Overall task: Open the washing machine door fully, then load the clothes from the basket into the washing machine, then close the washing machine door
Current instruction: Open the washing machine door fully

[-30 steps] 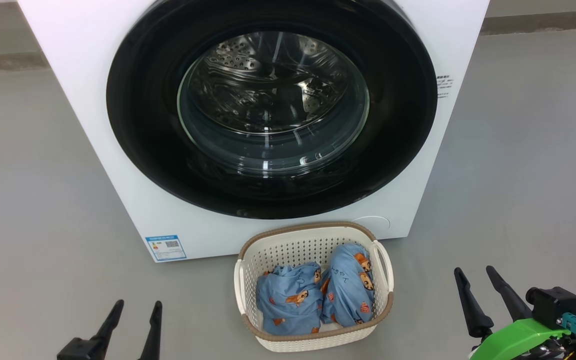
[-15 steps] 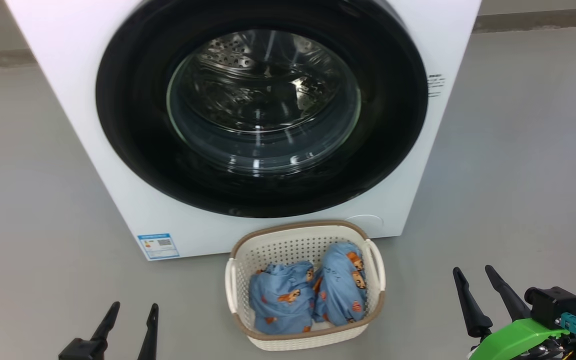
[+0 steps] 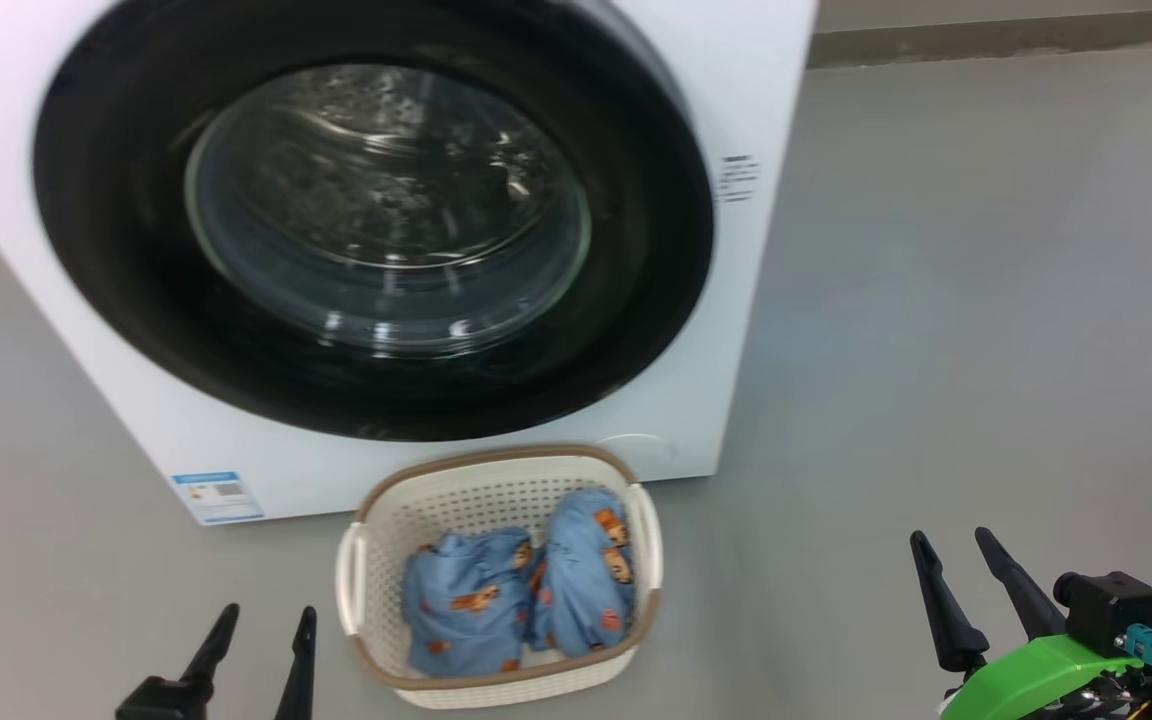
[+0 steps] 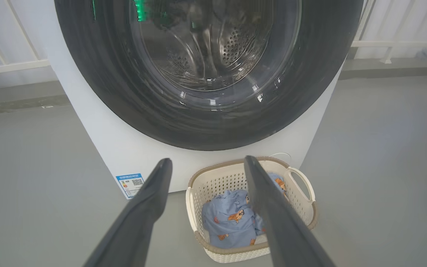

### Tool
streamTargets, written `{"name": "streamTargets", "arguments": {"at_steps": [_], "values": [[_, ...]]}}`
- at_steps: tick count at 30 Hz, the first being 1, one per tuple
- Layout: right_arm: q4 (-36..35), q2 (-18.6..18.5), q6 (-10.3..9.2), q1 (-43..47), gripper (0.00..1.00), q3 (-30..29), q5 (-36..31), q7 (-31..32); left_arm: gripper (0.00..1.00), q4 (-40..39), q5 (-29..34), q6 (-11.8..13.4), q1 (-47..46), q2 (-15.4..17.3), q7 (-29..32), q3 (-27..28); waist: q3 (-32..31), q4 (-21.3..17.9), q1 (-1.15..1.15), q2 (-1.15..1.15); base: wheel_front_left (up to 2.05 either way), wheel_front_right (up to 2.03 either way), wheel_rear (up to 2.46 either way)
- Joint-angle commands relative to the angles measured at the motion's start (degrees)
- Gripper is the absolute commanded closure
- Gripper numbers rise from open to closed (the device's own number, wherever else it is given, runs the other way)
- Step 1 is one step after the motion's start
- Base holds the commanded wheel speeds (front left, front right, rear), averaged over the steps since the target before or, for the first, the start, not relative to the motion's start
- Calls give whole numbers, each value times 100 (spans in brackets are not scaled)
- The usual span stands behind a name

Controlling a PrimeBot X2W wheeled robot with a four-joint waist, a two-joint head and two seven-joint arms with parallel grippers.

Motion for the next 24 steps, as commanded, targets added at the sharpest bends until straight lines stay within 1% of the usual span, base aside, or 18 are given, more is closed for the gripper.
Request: {"name": "streamTargets", "arguments": {"at_steps": [1, 2, 6, 10, 15, 24], "values": [[-145, -40, 9, -79, 0, 100, -32, -71, 0, -111, -21, -3, -270, 40, -60, 225, 2, -3, 0, 0, 123, 123, -246], [-146, -39, 9, -79, 0, 100, -32, -71, 0, -123, -112, -5, -273, 23, -60, 246, -1, -4, 0, 0, 117, 117, -233], [-153, -37, 9, -81, 0, 86, -36, -71, 0, -143, -153, -10, -268, 28, -60, 227, 6, -3, 0, 0, 97, 97, -194], [-150, -38, 9, -87, 0, 74, -42, -71, 0, -136, -161, -13, -269, 50, -60, 191, 1, -5, 0, 0, 60, 60, -119], [-139, -50, 9, -88, 0, 67, -37, -71, 0, -118, -177, -15, -271, 46, -60, 159, -8, -2, 0, 0, 27, 27, -54], [-113, -92, 9, -107, 0, 62, -70, -71, 0, -87, -206, -16, -288, 48, -60, 80, -6, 28, 0, 0, 1, 1, -1]]}}
